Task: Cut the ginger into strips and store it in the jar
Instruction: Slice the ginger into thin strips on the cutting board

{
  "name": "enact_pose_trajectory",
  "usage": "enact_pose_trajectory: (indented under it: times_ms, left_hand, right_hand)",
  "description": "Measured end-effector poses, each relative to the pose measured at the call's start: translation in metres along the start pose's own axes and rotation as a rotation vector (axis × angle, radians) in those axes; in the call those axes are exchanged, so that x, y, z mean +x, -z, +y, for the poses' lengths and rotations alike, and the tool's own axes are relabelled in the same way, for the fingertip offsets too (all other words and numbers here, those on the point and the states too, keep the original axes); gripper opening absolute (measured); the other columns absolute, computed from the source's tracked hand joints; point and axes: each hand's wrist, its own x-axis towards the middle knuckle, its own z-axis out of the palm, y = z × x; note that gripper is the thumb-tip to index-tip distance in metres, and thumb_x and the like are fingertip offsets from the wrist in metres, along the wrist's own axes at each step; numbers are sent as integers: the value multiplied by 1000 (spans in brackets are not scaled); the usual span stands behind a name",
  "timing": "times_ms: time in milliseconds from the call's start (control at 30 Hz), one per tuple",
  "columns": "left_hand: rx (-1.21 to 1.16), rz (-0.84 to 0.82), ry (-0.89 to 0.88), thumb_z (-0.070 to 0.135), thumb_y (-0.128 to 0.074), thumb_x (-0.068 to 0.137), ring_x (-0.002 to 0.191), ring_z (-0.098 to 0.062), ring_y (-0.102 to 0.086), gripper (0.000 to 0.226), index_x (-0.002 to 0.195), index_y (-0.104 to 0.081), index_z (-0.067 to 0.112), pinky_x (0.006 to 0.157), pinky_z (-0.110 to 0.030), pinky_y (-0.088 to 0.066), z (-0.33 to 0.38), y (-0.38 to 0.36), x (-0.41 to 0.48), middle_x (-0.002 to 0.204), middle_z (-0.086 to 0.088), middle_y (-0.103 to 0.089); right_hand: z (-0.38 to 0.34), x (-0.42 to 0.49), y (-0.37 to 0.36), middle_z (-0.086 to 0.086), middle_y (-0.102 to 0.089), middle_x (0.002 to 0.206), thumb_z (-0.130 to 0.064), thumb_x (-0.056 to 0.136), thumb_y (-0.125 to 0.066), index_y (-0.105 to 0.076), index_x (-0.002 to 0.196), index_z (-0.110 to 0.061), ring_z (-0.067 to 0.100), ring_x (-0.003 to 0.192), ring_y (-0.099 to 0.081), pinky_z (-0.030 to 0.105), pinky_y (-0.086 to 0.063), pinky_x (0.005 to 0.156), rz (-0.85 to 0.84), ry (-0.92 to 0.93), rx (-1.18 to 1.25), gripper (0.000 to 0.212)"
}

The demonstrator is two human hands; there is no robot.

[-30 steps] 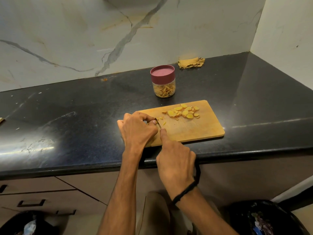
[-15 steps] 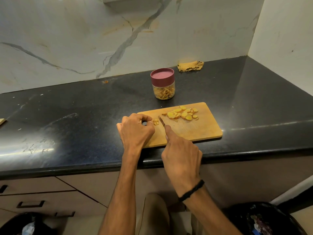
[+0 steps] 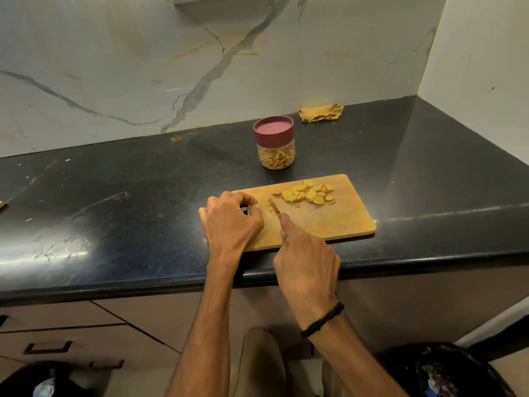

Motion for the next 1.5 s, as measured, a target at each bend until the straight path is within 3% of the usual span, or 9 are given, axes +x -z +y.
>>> enact_pose_trajectory:
  times_ms: [200, 467, 1100, 1500]
  left_hand:
    - [36, -20, -44, 46, -63, 89, 105, -13, -47, 21, 103, -72, 32, 87, -31, -26, 2, 0, -1, 116, 7, -65]
    - [80, -158, -103, 67, -54, 90, 116, -16, -42, 37, 116, -67, 44, 87, -32, -23, 4, 2, 3, 126, 8, -56]
    - [-12, -244, -30, 61, -57, 90, 124, -17, -37, 27, 111, -66, 47, 91, -33, -22, 6, 2, 6, 128, 8, -51]
    - [63, -138, -59, 59, -61, 85, 111, -14, -41, 27, 106, -69, 44, 86, -31, -22, 7, 2, 3, 120, 9, -54]
  right_hand:
    - [2, -1, -2, -4, -49, 86, -25, 103, -41, -18, 153, -34, 12, 79, -44, 28, -35, 70, 15, -4, -1, 56]
    - [4, 1, -4, -6, -49, 85, -27, 103, -40, -22, 152, -33, 10, 77, -43, 26, -33, 68, 37, -8, 41, 52]
    - [7, 5, -5, -7, -50, 82, -27, 103, -41, -20, 151, -37, 10, 74, -42, 26, -33, 67, 65, 10, 30, 54]
    - [9, 6, -2, -7, -50, 82, -28, 103, -41, -23, 151, -34, 8, 75, -46, 24, -34, 65, 89, 14, 31, 51]
